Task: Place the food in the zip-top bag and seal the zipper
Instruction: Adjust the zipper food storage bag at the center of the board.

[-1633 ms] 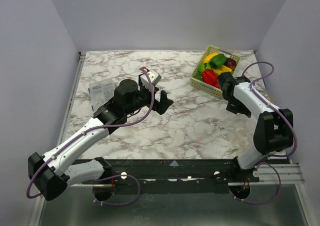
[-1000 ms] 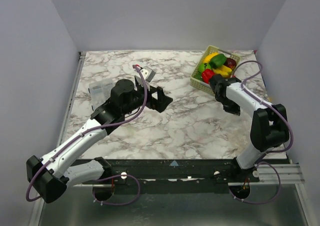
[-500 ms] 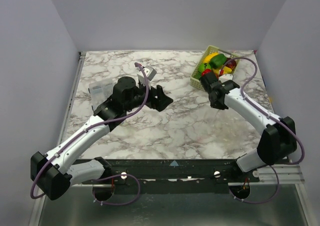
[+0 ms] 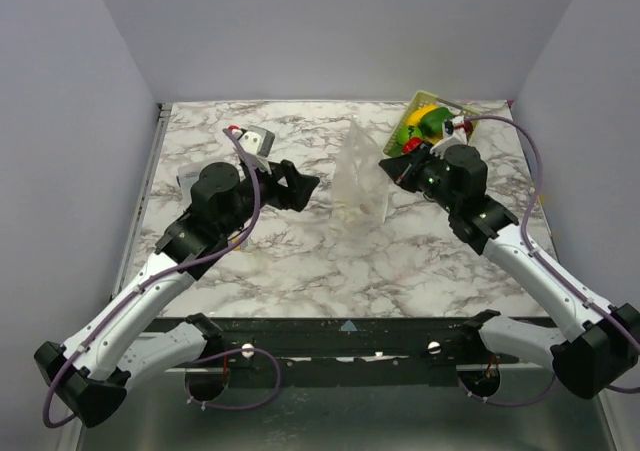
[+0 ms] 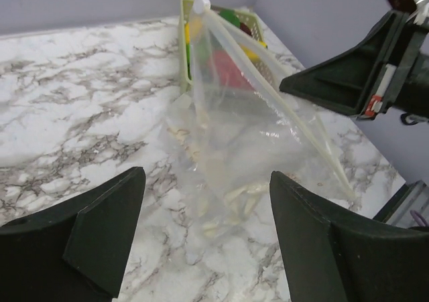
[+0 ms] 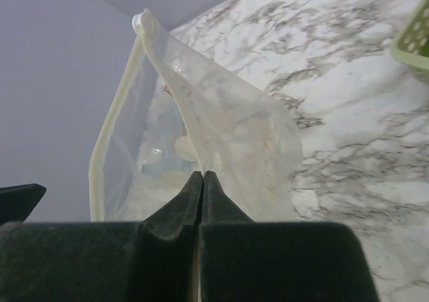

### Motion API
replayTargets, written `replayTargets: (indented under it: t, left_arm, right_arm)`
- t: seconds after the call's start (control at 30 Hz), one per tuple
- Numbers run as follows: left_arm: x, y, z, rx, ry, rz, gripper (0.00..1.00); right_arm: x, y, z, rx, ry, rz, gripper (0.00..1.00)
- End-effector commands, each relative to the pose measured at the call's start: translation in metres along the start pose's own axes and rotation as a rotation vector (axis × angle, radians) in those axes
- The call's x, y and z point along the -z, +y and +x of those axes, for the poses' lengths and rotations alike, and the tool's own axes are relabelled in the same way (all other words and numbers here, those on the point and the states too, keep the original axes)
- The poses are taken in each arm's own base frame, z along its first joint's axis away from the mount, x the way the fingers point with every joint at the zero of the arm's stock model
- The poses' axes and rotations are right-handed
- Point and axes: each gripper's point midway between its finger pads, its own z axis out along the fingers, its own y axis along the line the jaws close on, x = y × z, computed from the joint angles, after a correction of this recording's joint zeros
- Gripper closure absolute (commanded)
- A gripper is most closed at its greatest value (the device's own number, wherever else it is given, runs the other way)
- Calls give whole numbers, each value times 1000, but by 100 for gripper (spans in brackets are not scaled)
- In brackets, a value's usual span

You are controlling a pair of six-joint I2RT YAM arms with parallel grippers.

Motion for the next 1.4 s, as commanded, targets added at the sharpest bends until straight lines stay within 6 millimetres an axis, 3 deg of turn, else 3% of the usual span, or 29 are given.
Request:
replayTargets:
  t: [0.0, 0.23, 0.43, 0.7, 1.37]
  left_arm:
    - [3, 16, -12, -14, -62, -85, 23]
    - [-13, 28, 4, 14, 28, -161, 28]
    - [-24, 29, 17, -8, 83, -162, 33]
    - [-27, 52, 27, -35, 156, -305, 44]
    - [-33, 49, 42, -95, 248, -273, 76]
  right_arm:
    - [-12, 41, 3, -94, -28, -246, 99]
    - [-33, 36, 40, -94, -39, -128, 99]
    - [-33, 54, 59, -29, -61, -76, 99]
    - [-30, 64, 61, 14, -93, -37, 99]
    - [-20, 75, 76, 74, -178, 104, 99]
